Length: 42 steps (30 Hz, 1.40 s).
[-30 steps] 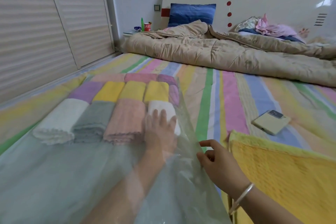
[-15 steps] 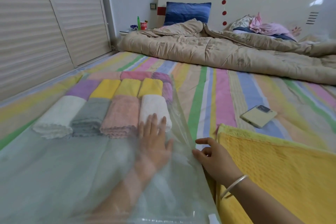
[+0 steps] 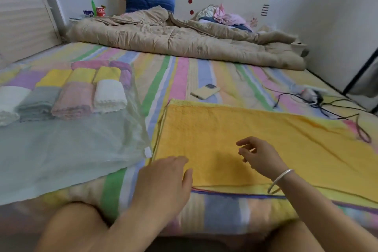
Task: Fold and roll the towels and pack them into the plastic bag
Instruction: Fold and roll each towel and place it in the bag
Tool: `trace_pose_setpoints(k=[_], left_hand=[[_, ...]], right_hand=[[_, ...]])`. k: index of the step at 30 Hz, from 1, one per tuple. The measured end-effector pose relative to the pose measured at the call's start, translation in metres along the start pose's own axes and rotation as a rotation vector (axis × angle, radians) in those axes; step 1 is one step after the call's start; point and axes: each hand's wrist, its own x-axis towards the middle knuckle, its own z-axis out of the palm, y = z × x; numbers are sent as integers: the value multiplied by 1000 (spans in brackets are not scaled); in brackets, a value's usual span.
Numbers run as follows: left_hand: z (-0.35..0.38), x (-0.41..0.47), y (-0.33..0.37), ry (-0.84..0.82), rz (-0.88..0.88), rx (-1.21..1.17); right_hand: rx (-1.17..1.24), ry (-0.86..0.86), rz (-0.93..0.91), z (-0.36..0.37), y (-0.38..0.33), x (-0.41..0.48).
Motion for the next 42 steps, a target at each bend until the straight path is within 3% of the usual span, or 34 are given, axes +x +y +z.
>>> trace_pose_setpoints(k=[3,8,13,18,20,23,26,29,31,33,35,37,40,42], left_hand=[[29,24,46,-7,177,-210],[87,53,113,-104,398,-224],[119,60,145,-44,443,-172],[130,61,150,5,366,-177],[131,62,148,-12,367,-181],[134,63,145,-28,359,-228],[135,64,140,-57,327,-330],[126,67,135,-116,199,-564],[114,74,131,-169,-65,-920],[101,83,121,-243,-392,-1275],[89,88,105,-271,-605,-1413],[83,90,88,-283,-706,-1414],[82,94,72,-298,-746,-1360],[84,99,70,-317,-727,-1296]], right_hand=[[2,152,201,-55,60,-25],[152,351,513,-108,142,-67],[642,407,629,-120,164,-96],[844,487,628,-135,179,-102],[780,499,624,-140,186,-99],[232,474,644,-148,192,-88],[-255,462,441,-139,176,-75],[-482,430,-19,-116,139,-61],[-479,291,-327,-97,112,-57],[-348,96,-496,-78,88,-60],[-200,-40,-521,-68,71,-63],[-96,-52,-464,-65,64,-57],[-14,67,-412,-66,68,-32],[-82,110,-403,-65,73,-8]])
